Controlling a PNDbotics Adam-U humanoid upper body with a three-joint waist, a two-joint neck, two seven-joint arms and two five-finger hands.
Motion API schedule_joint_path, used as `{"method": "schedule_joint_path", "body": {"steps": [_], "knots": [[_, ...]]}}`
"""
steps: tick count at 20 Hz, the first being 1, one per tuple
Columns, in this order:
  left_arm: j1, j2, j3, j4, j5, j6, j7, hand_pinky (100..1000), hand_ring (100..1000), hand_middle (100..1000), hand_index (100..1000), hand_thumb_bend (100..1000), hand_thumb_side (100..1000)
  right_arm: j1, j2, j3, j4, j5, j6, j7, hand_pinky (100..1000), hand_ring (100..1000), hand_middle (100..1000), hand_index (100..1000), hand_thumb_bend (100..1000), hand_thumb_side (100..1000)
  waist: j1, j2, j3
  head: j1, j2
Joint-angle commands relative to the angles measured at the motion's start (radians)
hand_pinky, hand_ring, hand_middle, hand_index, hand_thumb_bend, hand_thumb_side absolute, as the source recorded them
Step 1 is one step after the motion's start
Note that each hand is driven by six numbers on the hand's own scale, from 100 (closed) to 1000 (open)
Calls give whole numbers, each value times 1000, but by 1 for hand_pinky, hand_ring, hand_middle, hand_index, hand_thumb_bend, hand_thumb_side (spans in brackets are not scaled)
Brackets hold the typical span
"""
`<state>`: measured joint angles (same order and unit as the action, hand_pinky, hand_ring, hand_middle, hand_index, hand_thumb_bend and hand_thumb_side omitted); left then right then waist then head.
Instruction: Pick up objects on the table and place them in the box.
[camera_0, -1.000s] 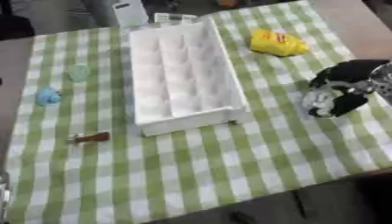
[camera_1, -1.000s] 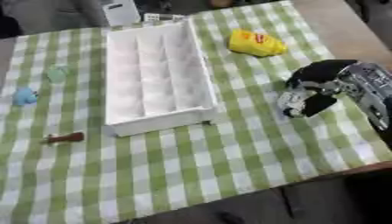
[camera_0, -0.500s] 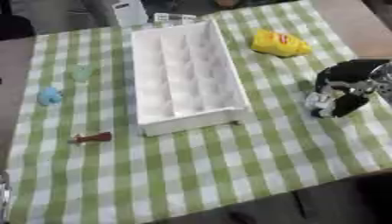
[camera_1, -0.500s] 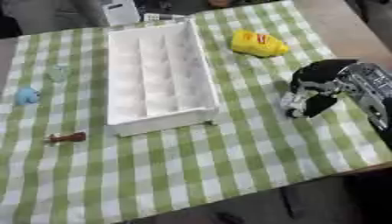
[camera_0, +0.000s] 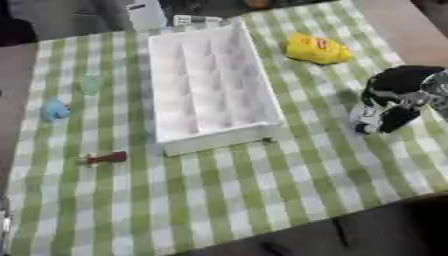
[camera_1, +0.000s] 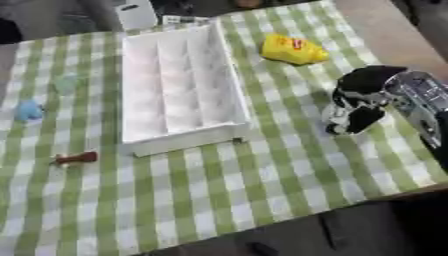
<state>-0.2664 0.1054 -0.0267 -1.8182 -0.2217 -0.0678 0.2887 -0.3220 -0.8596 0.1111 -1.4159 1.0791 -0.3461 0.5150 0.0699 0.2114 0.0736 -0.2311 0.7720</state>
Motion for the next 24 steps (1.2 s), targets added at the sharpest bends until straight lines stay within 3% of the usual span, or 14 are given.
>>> {"method": "schedule_joint_path", "body": {"steps": [1,12,13,14,15,20,24], "knots": [[-14,19,3,-16,0,0,-2,770,1000,706,740,100,870,4,-14,1,-4,29,-2,-36,447,314,348,479,447,517,10,0,-1,-3,-2],[-14,19,4,-15,0,0,-2,770,1000,707,740,100,870,1,-10,2,-40,12,-13,-112,413,291,330,462,361,465,8,-4,-5,-3,-2],[-14,19,4,-15,0,0,-2,770,1000,707,741,100,870,-1,-11,1,-58,-12,-12,-112,392,280,326,460,292,412,7,-5,-5,-3,-2],[-13,19,4,-15,0,-1,-2,770,1000,707,741,100,870,-3,-14,-1,-76,-44,-8,-109,392,280,326,460,292,412,7,-6,-6,-3,-2],[-13,19,4,-15,-1,-1,-3,770,1000,707,741,100,870,-6,-16,-3,-92,-78,-1,-102,367,267,318,454,208,351,6,-6,-6,-3,-2],[-11,20,4,-14,-1,-1,-4,770,1000,707,742,100,870,-35,-34,-20,-144,-251,41,-61,352,259,314,451,157,312,3,-11,-4,-3,-2],[-10,21,3,-13,-1,-1,-4,770,1000,707,742,100,870,-51,-47,-27,-169,-308,57,-42,346,256,312,450,145,299,-1,-16,-3,-3,-2]]}}
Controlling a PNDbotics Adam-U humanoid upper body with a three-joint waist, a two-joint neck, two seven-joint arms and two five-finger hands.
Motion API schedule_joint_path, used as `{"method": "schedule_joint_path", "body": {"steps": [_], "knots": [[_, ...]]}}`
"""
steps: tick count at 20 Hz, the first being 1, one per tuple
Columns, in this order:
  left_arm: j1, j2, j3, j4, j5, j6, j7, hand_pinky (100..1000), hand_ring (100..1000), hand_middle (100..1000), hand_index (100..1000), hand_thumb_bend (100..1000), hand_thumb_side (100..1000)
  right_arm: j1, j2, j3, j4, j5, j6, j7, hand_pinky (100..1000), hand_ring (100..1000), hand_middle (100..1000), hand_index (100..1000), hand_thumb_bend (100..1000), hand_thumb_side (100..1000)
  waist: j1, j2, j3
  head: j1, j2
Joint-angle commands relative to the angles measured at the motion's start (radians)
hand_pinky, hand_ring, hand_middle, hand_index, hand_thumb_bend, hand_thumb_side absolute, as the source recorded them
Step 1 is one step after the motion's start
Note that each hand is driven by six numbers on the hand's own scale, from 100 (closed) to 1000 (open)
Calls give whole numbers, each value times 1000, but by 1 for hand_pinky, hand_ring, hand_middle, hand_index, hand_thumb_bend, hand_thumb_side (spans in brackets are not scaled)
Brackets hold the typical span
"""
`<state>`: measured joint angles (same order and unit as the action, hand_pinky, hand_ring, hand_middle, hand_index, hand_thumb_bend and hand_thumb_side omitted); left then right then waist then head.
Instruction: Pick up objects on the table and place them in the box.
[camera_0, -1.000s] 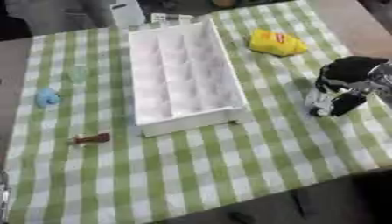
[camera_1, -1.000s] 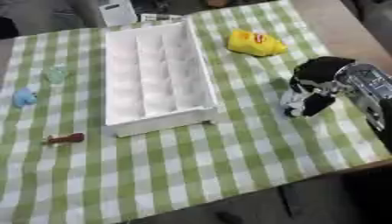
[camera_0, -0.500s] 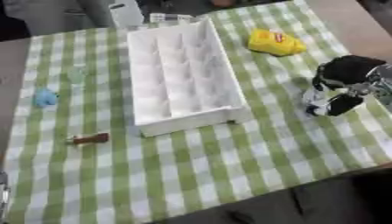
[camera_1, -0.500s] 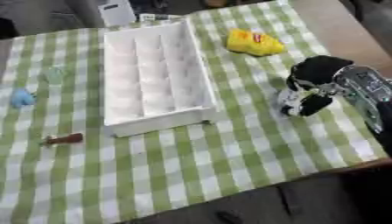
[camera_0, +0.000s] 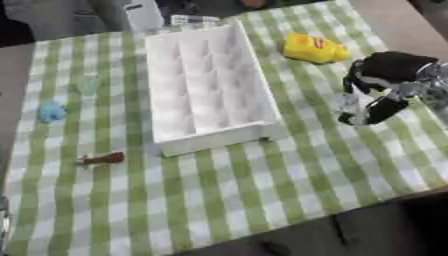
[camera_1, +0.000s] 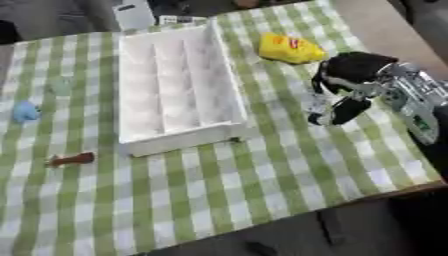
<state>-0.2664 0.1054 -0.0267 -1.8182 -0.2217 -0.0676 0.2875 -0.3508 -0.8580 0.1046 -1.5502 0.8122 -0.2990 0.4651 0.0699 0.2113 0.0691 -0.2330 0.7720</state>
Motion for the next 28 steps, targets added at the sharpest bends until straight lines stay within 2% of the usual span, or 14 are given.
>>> {"method": "schedule_joint_path", "body": {"steps": [1,11,19,24,28], "knots": [[-10,21,3,-13,-2,-1,-4,770,1000,707,742,100,871,-25,-51,-21,-40,-52,12,10,345,255,312,449,142,294,-2,-17,1,-1,-2],[-9,21,0,-11,-3,-3,-8,770,1000,708,742,100,870,-66,-56,-13,-77,-122,12,20,333,248,309,447,119,269,-11,-24,6,-2,-2],[-9,21,-2,-10,-3,-4,-10,770,1000,709,743,100,869,-101,-44,6,-81,-140,4,24,322,241,305,443,127,252,-13,-28,16,-7,-2],[-7,18,-10,-7,1,-5,-18,770,1000,710,742,100,869,-200,21,66,-61,-123,4,-44,310,234,300,417,103,207,-13,-33,36,-22,-2],[-7,18,-13,-7,3,-6,-20,770,1000,710,742,100,869,-245,53,99,-35,-118,5,-83,308,233,298,415,103,194,-12,-33,41,-29,-2]]}}
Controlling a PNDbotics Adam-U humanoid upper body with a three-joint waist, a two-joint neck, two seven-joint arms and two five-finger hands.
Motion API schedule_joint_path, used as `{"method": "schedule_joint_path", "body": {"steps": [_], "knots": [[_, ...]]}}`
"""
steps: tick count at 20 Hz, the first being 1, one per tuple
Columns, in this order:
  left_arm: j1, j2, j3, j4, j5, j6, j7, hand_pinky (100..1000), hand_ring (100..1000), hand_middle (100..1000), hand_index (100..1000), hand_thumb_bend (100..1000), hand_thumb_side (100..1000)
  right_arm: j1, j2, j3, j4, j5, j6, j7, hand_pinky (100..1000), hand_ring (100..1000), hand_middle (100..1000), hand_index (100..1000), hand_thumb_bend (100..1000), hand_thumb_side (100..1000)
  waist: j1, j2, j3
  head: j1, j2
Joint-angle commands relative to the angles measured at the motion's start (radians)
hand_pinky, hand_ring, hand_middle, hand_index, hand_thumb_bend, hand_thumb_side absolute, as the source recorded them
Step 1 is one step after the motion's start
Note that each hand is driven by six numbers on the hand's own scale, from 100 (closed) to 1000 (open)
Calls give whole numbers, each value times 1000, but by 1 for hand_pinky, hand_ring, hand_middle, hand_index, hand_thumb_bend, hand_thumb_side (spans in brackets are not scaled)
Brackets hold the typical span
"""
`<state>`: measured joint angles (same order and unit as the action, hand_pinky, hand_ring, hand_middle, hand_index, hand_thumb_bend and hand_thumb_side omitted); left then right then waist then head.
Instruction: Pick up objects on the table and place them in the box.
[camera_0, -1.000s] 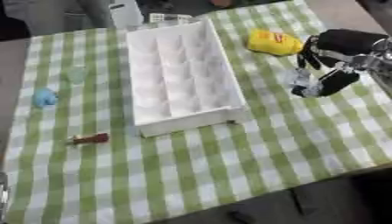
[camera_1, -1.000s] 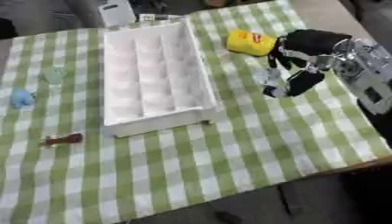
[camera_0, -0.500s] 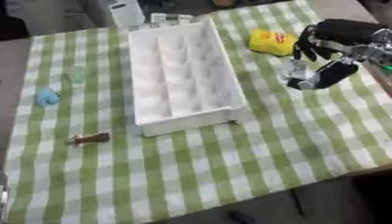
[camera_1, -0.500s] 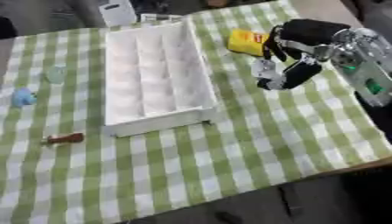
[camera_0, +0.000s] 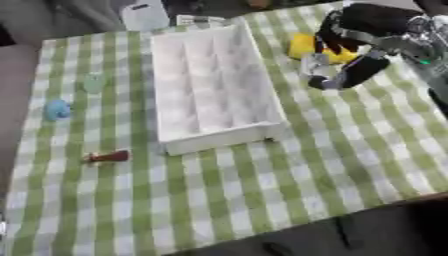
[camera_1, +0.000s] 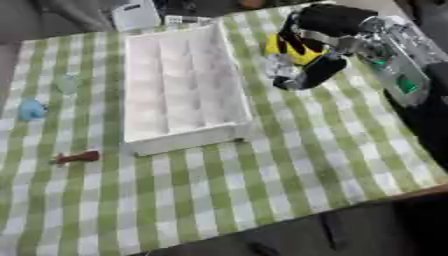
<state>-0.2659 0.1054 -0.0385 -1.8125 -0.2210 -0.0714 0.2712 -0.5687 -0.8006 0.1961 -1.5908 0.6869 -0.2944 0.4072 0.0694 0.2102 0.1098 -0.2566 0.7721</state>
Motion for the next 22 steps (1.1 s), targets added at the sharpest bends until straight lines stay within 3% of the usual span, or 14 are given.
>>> {"method": "schedule_joint_path", "body": {"steps": [1,13,17,22], "knots": [[-8,17,-1,-13,3,-2,-4,770,1000,710,742,100,869,-34,1,13,9,8,-1,-31,308,233,298,415,103,194,-11,-32,2,-7,-2],[-7,17,-4,-14,6,-3,-6,769,1000,710,743,100,868,-71,35,55,60,50,-20,-58,317,238,303,419,107,199,-9,-31,5,-15,-2],[-9,15,-8,-13,7,-3,-10,770,1000,710,743,100,868,-93,71,94,74,88,-44,-38,353,267,340,452,120,236,-9,-31,19,-24,-2],[-9,14,-8,-13,8,-3,-11,770,1000,710,743,100,869,-107,102,112,102,148,-54,-89,387,311,384,483,126,222,-9,-28,22,-27,-2]]}}
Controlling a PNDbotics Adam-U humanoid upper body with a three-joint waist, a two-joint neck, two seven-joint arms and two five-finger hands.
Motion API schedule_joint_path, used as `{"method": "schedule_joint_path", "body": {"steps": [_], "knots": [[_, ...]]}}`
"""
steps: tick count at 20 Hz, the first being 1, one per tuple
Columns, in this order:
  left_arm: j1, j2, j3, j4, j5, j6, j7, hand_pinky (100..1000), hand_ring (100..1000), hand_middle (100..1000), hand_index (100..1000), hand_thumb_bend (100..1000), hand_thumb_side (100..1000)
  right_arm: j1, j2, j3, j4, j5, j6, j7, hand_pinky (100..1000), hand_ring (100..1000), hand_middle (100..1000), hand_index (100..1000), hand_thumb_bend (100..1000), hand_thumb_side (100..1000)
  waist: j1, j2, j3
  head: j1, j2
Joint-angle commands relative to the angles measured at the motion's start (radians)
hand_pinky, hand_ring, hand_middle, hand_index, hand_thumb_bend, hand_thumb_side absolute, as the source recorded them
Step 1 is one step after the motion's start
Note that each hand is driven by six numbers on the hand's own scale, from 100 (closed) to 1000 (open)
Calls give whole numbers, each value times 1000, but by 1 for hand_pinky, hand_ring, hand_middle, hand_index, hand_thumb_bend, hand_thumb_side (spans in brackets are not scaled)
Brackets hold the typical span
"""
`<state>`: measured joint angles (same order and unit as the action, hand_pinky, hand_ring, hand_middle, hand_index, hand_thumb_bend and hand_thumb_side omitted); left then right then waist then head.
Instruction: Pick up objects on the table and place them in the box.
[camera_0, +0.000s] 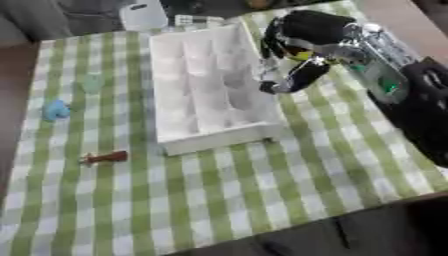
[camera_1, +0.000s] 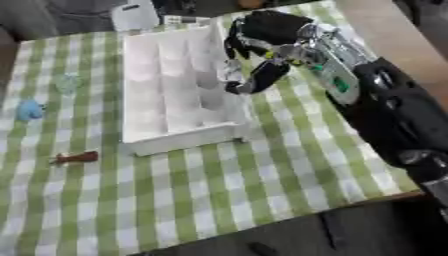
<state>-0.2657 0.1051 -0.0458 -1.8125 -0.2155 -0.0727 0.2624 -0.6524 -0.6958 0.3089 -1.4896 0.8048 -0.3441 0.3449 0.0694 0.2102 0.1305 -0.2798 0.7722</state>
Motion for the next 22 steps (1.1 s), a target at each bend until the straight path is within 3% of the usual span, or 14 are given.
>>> {"method": "schedule_joint_path", "body": {"steps": [1,8,10,11,12,13,17,19,22], "knots": [[-10,14,-1,-13,3,-2,-2,770,1000,710,743,100,869,-24,2,3,1,38,-5,-43,387,312,384,483,128,220,-9,-28,2,-4,-2],[-10,14,-2,-13,3,-2,-2,770,1000,710,742,100,869,-26,13,21,9,68,-15,-107,393,315,390,483,142,215,-9,-27,2,-6,-2],[-10,14,-4,-13,3,-2,-4,770,1000,710,742,100,869,-32,22,35,5,81,-23,-117,413,338,422,521,145,229,-10,-28,3,-9,-2],[-10,13,-4,-13,4,-2,-5,770,1000,710,742,100,868,-35,26,44,3,91,-30,-118,486,425,525,662,142,266,-10,-29,5,-11,-2],[-10,13,-5,-13,4,-3,-5,770,1000,710,742,100,868,-37,29,52,2,104,-38,-115,507,454,562,701,132,276,-9,-30,6,-12,-2],[-10,13,-5,-13,3,-3,-6,770,1000,710,742,100,868,-37,29,62,6,118,-48,-107,628,623,747,858,100,341,-9,-30,8,-14,-2],[-12,13,-6,-14,4,-3,-8,770,1000,710,743,100,868,-33,43,88,64,186,-90,-46,667,688,787,902,100,358,-9,-31,14,-17,-2],[-13,13,-6,-14,4,-3,-8,770,1000,708,742,100,867,-30,52,85,79,215,-102,-10,793,822,915,990,114,392,-9,-31,13,-16,-2],[-14,13,-7,-15,4,-4,-9,770,1000,708,742,100,867,-31,64,77,86,255,-100,15,802,831,927,996,122,392,-9,-31,12,-16,-2]]}}
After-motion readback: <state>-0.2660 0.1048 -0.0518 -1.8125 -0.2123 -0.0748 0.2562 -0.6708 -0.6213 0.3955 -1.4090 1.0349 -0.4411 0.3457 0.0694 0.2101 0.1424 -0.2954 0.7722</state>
